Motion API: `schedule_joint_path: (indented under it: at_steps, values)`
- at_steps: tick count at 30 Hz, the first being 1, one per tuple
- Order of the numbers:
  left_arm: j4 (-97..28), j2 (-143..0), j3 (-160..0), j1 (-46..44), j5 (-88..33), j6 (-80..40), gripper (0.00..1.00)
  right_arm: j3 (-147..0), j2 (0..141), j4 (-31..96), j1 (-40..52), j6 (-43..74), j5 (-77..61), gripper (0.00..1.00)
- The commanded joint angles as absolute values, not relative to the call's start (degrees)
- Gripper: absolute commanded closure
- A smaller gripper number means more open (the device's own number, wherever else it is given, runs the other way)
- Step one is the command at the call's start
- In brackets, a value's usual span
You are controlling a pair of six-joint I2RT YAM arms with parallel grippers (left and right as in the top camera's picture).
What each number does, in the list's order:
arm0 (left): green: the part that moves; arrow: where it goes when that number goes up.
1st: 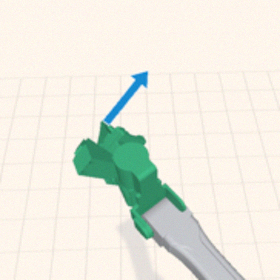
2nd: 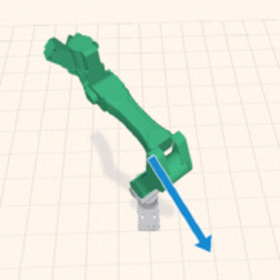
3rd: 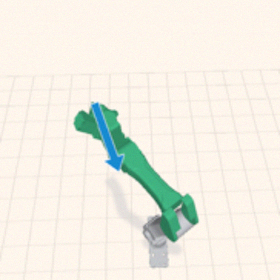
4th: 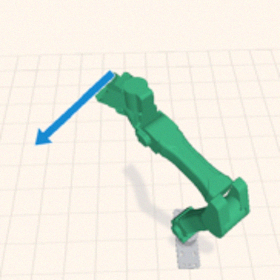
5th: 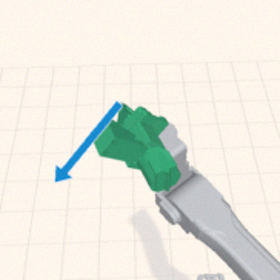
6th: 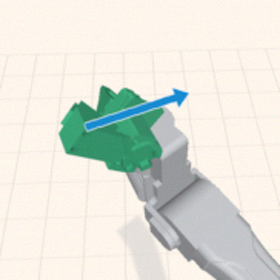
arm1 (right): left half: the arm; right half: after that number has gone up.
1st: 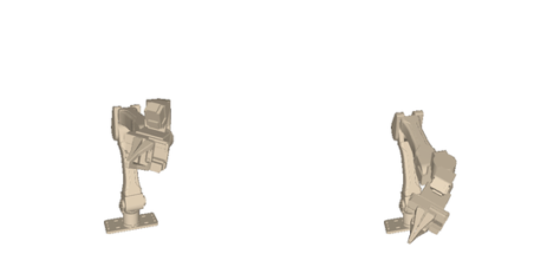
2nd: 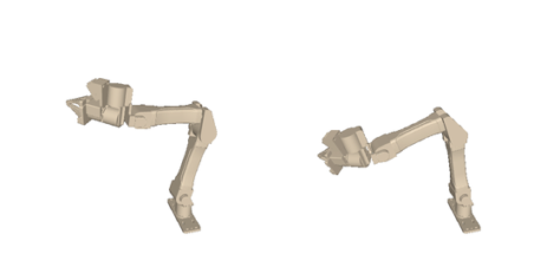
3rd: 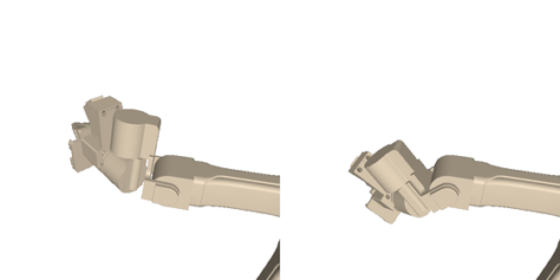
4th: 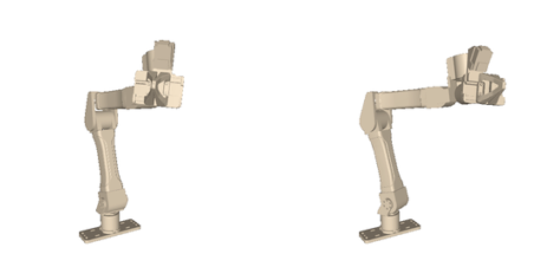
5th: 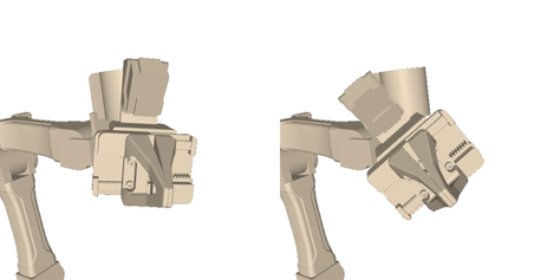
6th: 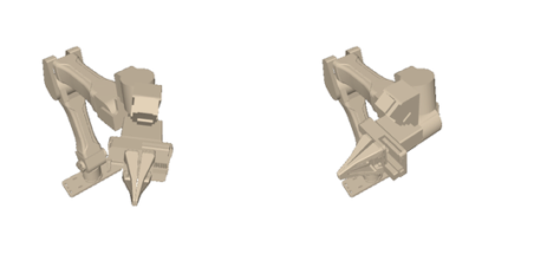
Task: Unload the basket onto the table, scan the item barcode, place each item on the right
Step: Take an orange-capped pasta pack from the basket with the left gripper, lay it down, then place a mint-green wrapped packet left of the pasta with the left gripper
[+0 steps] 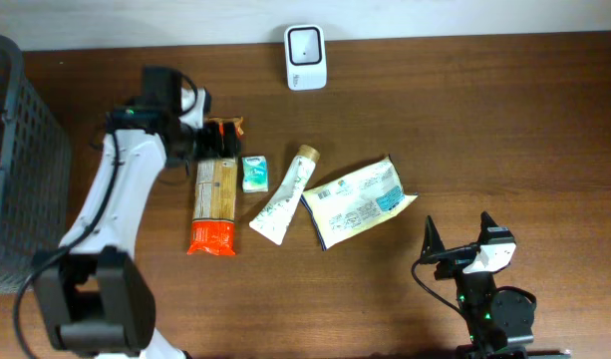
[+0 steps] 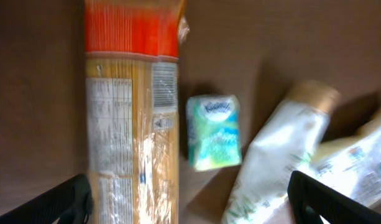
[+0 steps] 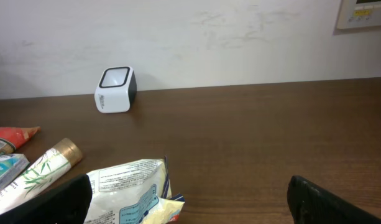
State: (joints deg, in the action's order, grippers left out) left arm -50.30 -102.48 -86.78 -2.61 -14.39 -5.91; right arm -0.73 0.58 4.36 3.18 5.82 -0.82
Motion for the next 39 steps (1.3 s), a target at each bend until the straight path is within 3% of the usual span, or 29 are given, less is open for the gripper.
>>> schedule_joint_path:
  at_steps: [1, 4, 7, 9, 11, 16, 24, 30, 35, 36, 37, 38, 39]
  values:
    - [-49.54, -94.94, -99.55, -2.59, -14.74, 7.90, 0.01, -0.32, 0.21, 4.56, 3.03, 6.00, -0.16, 0.01]
    - [-49.39, -94.08, -109.06, 0.34, 1.26, 11.03, 0.01, -0.32, 0.21, 4.56, 3.03, 6.00, -0.16, 0.01]
    - [-49.41, -94.08, -116.29, 10.13, 10.92, 10.07, 0.01, -0.32, 0.21, 4.56, 3.03, 6.00, -0.16, 0.01]
    - [-50.28, -94.17, -116.66, 20.69, 11.86, 6.46, 0.01, -0.32, 0.21, 4.56, 3.03, 6.00, -0.16, 0.01]
    - [-51.11, -94.52, -116.49, 28.01, 11.86, 3.84, 0.07, -0.32, 0.21, 4.56, 3.03, 6.00, -0.16, 0.01]
    - [-51.90, -103.77, -116.29, 38.92, 10.28, 3.46, 0.08, -0.32, 0.21, 4.56, 3.03, 6.00, -0.16, 0.01]
    - [-48.27, -128.51, -116.29, 39.99, 13.34, 11.57, 0.20, -0.32, 0.21, 4.56, 3.03, 6.00, -0.16, 0.01]
    - [-42.65, -135.20, -116.29, 41.87, 14.20, 16.62, 0.18, -0.32, 0.21, 4.56, 3.03, 6.00, -0.16, 0.01]
    - [-42.50, -139.65, -116.29, 43.11, 14.39, 18.33, 0.26, -0.32, 0.21, 4.56, 3.03, 6.00, -0.16, 0.01]
    - [-42.83, -140.16, -116.29, 43.31, 14.35, 18.31, 0.37, -0.32, 0.21, 4.56, 3.03, 6.00, -0.16, 0.01]
    - [-42.87, -140.16, -116.29, 43.31, 14.22, 18.31, 0.57, -0.32, 0.21, 4.56, 3.03, 6.00, -0.16, 0.01]
    - [-42.89, -140.14, -116.29, 43.31, 14.17, 18.24, 0.88, -0.32, 0.21, 4.56, 3.03, 6.00, -0.16, 0.01]
    - [-42.94, -140.14, -116.29, 43.31, 14.17, 17.04, 1.00, -0.32, 0.21, 4.56, 3.03, 6.00, -0.16, 0.01]
